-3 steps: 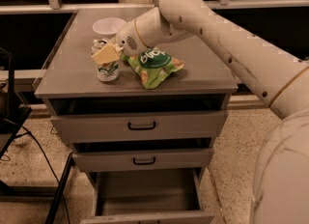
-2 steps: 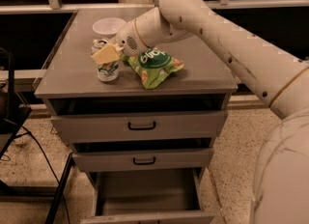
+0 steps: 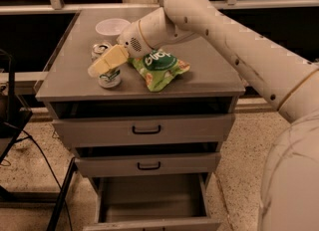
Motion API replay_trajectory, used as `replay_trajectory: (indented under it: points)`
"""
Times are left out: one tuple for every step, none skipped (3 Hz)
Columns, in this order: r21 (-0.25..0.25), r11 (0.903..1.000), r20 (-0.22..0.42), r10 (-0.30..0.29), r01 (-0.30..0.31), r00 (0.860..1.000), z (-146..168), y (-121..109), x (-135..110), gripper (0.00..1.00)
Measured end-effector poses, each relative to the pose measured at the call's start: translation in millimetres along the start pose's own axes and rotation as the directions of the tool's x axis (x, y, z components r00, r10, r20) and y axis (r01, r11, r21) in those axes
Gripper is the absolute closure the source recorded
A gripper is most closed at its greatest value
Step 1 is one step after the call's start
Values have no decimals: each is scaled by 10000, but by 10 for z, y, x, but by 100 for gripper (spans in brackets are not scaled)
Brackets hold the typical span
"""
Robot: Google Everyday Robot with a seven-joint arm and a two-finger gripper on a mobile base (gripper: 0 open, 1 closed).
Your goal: Pick 7up can from bottom drawer and place on counter
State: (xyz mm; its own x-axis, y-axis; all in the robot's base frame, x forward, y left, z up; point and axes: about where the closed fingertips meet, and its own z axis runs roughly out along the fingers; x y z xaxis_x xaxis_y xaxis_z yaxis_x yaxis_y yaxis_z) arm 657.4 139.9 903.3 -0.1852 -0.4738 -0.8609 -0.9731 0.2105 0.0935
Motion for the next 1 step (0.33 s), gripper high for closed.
replay_trajectory:
  points:
    - [0,10000,0,0,0,10000,0,0,0,0]
